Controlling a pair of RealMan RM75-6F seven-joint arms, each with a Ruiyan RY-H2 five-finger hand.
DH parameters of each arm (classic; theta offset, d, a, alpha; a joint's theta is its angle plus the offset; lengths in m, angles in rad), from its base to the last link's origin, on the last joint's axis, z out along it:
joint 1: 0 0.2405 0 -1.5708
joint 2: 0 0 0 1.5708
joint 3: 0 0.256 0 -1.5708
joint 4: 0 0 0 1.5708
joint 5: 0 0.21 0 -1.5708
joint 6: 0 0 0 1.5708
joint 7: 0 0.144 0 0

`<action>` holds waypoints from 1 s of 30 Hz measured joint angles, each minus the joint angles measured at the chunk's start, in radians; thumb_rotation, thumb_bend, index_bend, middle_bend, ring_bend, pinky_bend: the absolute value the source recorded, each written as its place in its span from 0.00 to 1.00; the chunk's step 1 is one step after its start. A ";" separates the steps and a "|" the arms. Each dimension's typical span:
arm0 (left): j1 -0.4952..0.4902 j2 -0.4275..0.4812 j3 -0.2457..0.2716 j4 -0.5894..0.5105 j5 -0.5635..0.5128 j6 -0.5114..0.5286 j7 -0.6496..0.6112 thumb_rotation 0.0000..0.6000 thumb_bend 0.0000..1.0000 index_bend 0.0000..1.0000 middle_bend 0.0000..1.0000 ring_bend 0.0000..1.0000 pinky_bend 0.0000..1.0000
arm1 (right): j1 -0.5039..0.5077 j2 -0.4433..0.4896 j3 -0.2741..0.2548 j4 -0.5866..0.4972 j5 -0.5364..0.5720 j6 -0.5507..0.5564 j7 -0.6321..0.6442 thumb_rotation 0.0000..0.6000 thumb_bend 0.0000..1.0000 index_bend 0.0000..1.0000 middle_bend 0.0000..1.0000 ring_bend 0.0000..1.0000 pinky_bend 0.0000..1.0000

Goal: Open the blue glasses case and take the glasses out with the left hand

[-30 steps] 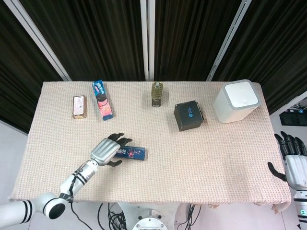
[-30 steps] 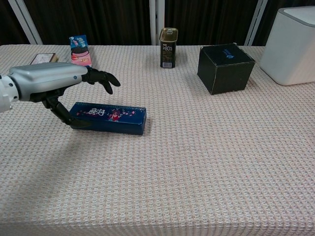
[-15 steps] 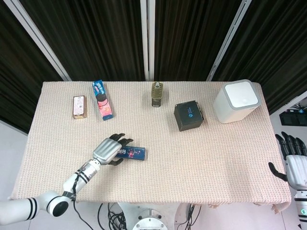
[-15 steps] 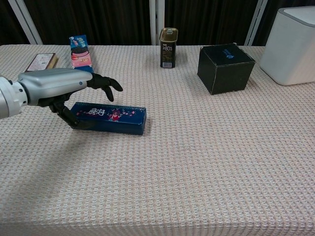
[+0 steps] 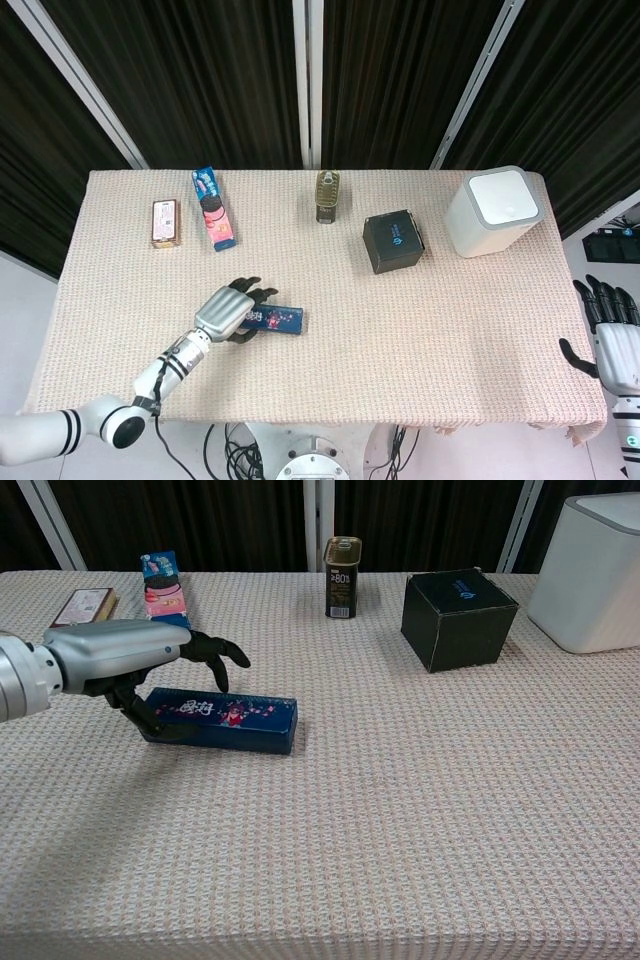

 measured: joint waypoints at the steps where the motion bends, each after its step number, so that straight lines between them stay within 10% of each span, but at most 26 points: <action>1: 0.000 0.000 0.001 0.000 -0.001 0.000 0.000 1.00 0.34 0.15 0.26 0.07 0.17 | 0.000 -0.001 0.000 0.001 0.000 -0.001 0.000 1.00 0.25 0.00 0.00 0.00 0.00; 30: -0.014 0.002 0.006 0.003 -0.009 -0.002 -0.079 1.00 0.43 0.17 0.43 0.09 0.17 | 0.003 -0.007 0.000 0.012 0.004 -0.008 0.003 1.00 0.25 0.00 0.00 0.00 0.00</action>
